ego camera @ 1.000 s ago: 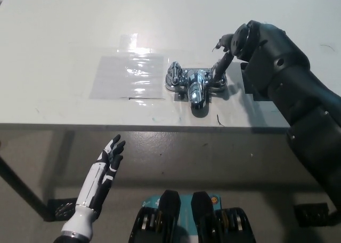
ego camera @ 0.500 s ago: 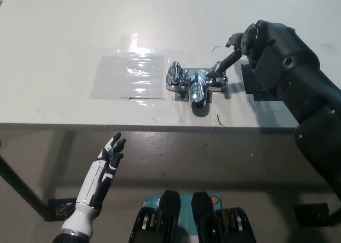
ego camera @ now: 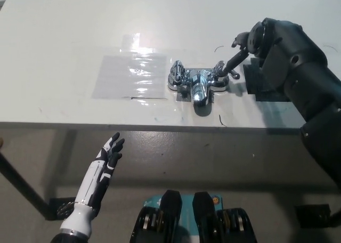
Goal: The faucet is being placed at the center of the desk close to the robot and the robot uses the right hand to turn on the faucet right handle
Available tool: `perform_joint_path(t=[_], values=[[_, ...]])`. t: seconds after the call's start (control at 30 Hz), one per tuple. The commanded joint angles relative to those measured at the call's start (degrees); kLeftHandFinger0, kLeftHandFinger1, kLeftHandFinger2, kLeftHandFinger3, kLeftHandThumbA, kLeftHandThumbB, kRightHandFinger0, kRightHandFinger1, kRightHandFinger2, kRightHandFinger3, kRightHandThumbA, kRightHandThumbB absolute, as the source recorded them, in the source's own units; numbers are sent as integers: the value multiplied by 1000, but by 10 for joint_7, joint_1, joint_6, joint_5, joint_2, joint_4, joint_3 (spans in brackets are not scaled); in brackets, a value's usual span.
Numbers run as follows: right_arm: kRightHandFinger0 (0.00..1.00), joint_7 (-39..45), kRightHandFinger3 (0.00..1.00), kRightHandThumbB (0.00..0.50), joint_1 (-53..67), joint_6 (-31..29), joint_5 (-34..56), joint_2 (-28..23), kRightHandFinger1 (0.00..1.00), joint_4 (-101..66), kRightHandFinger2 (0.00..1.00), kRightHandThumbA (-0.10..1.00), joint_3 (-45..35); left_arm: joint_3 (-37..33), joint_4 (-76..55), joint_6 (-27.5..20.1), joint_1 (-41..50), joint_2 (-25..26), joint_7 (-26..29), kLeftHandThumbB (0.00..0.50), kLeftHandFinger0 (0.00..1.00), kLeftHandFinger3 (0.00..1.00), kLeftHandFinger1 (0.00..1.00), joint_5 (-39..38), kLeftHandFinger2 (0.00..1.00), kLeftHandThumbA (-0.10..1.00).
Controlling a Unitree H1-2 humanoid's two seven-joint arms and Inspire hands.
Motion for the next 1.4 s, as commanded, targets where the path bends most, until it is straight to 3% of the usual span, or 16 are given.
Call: perform_joint_path(t=[0.0, 0.17, 0.23, 0.3, 0.43, 0.53, 0.7, 0.83, 0.93, 1.07, 1.1, 1.17, 1.3, 1.33, 1.37], values=[[1000, 45, 1000, 263, -47, -19, -33, -35, 1000, 7, 1000, 800, 23, 5, -17, -1, -14, 5, -2, 0, 1000, 1000, 1000, -6, 1000, 974], [1000, 35, 1000, 296, -47, -6, -27, -39, 1000, 8, 1000, 699, 22, 5, -18, 1, -13, 5, -3, 0, 1000, 1000, 1000, -7, 1000, 971], [1000, 20, 1000, 355, -46, 2, -24, -41, 1000, 7, 1000, 610, 17, 5, -16, 0, -14, 5, -3, 0, 1000, 1000, 1000, -7, 1000, 969], [1000, 10, 1000, 392, -45, 1, -26, -44, 1000, 6, 1000, 607, 18, 5, -17, -1, -14, 6, -2, 0, 1000, 1000, 1000, -5, 1000, 964], [1000, -19, 1000, 374, -42, 10, -24, -50, 1000, 5, 1000, 585, 13, 6, -17, 0, -15, 6, -3, 0, 1000, 1000, 1000, -8, 1000, 961], [1000, -46, 1000, 389, -36, 11, -32, -51, 1000, 2, 1000, 644, 17, 6, -16, -3, -15, 5, -3, 0, 1000, 1000, 1000, -9, 1000, 956], [1000, -123, 1000, 241, -15, 27, -7, -55, 1000, -9, 1000, 794, -21, 5, -17, -1, -12, 5, -3, 0, 1000, 1000, 1000, -8, 1000, 951], [1000, -138, 1000, 205, -12, 31, -13, -59, 1000, -10, 1000, 774, -30, 5, -14, -1, -13, 4, -3, 0, 1000, 1000, 1000, -8, 1000, 956], [1000, -134, 1000, 239, -14, 18, -20, -69, 1000, -9, 1000, 738, -27, 6, -13, -2, -13, 4, -3, 0, 1000, 1000, 1000, -9, 1000, 960], [1000, -119, 1000, 334, -23, 9, -6, -94, 1000, -19, 1000, 626, -44, 6, -17, 1, -14, 6, -4, 0, 1000, 1000, 1000, -10, 1000, 958], [1000, -107, 1000, 338, -26, 4, -8, -99, 1000, -20, 1000, 629, -43, 6, -18, 1, -14, 6, -4, 0, 1000, 1000, 1000, -10, 1000, 957], [1000, -64, 1000, 293, -38, -5, 17, -113, 1000, -25, 1000, 572, -70, 7, -17, 2, -14, 6, -4, 0, 1000, 1000, 1000, -10, 1000, 956], [1000, -23, 1000, 358, -57, -17, 35, -148, 1000, -48, 1000, 538, -103, 7, -18, 5, -12, 6, -6, 0, 1000, 1000, 1000, -15, 1000, 951], [1000, -23, 1000, 360, -59, -17, 38, -156, 1000, -57, 1000, 541, -111, 7, -18, 5, -12, 6, -5, 0, 1000, 1000, 1000, -14, 1000, 950], [1000, -14, 1000, 328, -64, -16, 40, -172, 1000, -79, 1000, 618, -119, 7, -18, 6, -11, 6, -5, 0, 1000, 1000, 1000, -13, 1000, 949]])
